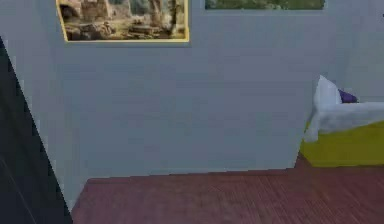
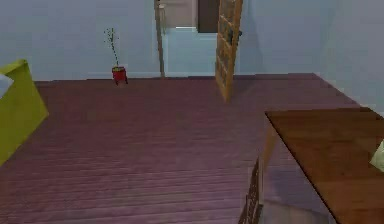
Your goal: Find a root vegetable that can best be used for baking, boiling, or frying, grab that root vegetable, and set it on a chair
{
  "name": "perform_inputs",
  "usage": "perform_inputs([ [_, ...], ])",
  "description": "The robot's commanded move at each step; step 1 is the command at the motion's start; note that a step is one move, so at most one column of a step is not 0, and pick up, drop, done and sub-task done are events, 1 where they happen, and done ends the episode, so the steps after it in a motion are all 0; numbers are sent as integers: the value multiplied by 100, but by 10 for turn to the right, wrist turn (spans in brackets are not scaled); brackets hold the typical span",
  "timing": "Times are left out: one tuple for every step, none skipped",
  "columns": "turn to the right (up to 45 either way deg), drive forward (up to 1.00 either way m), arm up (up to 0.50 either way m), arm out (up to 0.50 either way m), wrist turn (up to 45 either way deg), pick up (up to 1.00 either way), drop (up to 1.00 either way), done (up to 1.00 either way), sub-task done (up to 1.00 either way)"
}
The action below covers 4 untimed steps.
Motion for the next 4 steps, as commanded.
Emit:
perform_inputs([
  [-390,0,0,0,0,0,0,0,0],
  [0,10,0,0,0,0,0,0,0],
  [450,0,0,0,0,0,0,0,0],
  [330,0,0,0,0,0,0,0,0],
])
